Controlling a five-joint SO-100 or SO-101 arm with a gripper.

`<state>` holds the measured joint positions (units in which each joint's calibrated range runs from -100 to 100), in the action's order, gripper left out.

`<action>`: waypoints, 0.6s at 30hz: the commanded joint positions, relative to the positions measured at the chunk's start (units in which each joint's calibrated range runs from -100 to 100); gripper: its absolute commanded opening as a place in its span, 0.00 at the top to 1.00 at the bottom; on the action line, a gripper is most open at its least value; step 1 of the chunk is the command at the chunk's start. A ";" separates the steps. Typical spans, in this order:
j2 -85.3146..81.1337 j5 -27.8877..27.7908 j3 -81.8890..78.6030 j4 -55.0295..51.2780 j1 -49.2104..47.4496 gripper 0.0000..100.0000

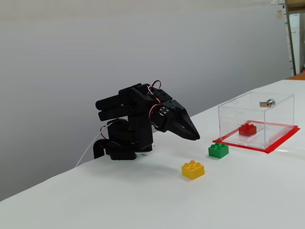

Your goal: Pick the red lego brick and place it into the transparent box

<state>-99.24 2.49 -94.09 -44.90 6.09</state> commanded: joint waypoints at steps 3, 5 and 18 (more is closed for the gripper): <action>-0.59 -0.30 -3.29 0.95 -0.14 0.99; -0.59 -0.30 -3.83 0.86 -0.14 0.99; -0.59 -0.09 -2.39 -15.24 -0.06 0.99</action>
<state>-99.24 2.49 -97.79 -55.44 5.56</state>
